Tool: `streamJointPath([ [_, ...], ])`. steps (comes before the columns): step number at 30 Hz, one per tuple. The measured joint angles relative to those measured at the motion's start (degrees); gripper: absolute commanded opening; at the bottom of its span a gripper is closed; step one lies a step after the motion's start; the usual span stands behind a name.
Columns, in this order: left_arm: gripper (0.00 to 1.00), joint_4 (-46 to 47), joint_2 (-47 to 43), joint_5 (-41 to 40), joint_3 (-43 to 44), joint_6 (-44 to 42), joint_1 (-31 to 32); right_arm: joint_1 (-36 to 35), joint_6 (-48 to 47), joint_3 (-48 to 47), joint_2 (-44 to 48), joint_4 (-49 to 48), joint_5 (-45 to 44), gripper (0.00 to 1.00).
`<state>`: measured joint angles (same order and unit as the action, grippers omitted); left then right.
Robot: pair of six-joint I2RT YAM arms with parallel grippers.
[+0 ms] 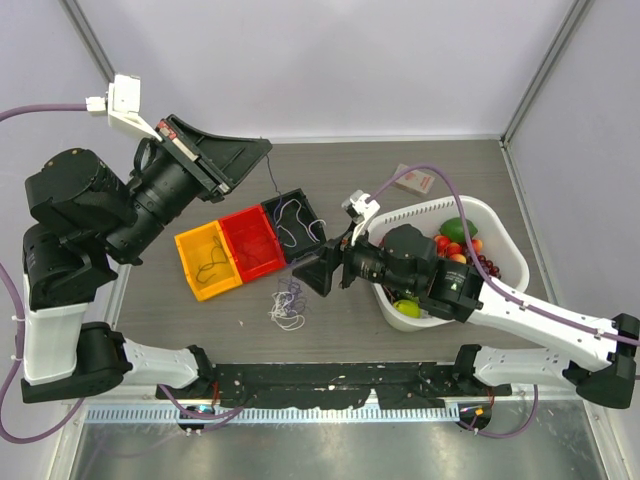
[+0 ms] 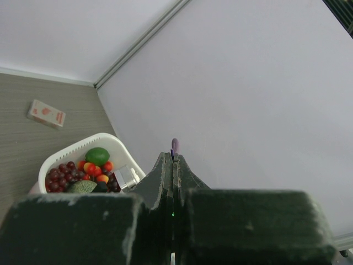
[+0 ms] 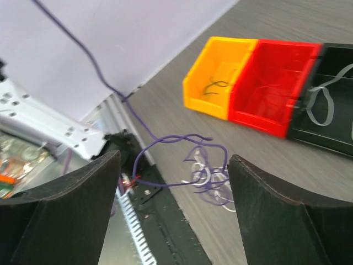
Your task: Untangle the cables
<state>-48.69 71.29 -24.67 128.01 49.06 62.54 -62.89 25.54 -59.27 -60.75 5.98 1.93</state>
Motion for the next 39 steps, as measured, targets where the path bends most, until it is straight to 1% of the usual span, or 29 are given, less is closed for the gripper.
streamJointPath([
  [1, 0.00, 0.0, 0.0, 0.0, 0.0, 0.0, 0.0, 0.0, -0.4, -0.2, 0.0, 0.8, -1.9, 0.89],
  [4, 0.00, 0.0, 0.0, 0.0, 0.0, 0.0, 0.0, 0.0, -3.1, -1.5, 0.0, 3.6, -8.1, 0.89],
  [7, 0.00, -0.1, 0.0, 0.0, 0.0, 0.0, 0.0, 0.1, -5.8, -2.2, 1.0, 4.2, -10.8, 0.89],
  [13, 0.00, -0.1, 0.0, 0.0, 0.0, 0.0, 0.0, 0.0, -5.7, -1.9, 3.7, 2.1, -6.0, 0.77],
  [20, 0.00, -0.1, 0.0, -0.3, 0.0, 0.0, 0.0, -1.5, -2.8, -0.9, 0.7, -0.8, -1.3, 0.76],
  [24, 0.00, -0.1, 0.0, -0.4, 0.0, 0.0, 0.0, -1.6, -2.1, 0.4, -1.2, -2.0, -0.4, 0.72],
  [26, 0.00, -0.1, 0.0, -0.4, 0.0, 0.0, 0.0, -1.6, -1.6, 0.6, -2.7, -2.8, -0.6, 0.63],
  [28, 0.00, -0.1, 0.0, -0.4, 0.0, 0.0, 0.0, -1.6, -1.3, 0.6, -4.3, -3.5, -1.5, 0.51],
  [29, 0.00, -0.1, 0.0, -0.4, 0.0, 0.0, 0.0, -1.6, -1.4, 0.6, -5.0, -3.7, -2.1, 0.36],
  [30, 0.00, -0.1, 0.0, -0.4, 0.0, 0.0, 0.0, -1.6, -1.4, 0.7, -5.7, -4.0, -2.7, 0.25],
  [32, 0.00, -0.1, 0.0, -0.4, 0.0, 0.0, 0.0, -1.6, -1.8, 1.2, -6.6, -4.4, -3.5, 0.11],
  [33, 0.00, -0.1, 0.0, -0.4, 0.1, 0.0, 0.0, -1.6, -1.8, 1.9, -6.8, -4.7, -3.8, 0.08],
  [34, 0.00, -0.2, 0.1, -0.5, 0.3, 0.0, 0.0, -1.6, -1.7, 2.9, -6.7, -4.9, -4.2, 0.03],
  [35, 0.00, -0.3, 0.2, -0.7, 0.7, -0.1, 0.0, -1.6, -1.5, 4.2, -6.5, -5.2, -4.5, 0.02],
  [39, 0.00, -0.9, 0.3, -2.1, 2.6, -1.3, 0.0, -1.6, -0.7, 13.0, -4.1, -6.3, -5.8, 0.01],
])
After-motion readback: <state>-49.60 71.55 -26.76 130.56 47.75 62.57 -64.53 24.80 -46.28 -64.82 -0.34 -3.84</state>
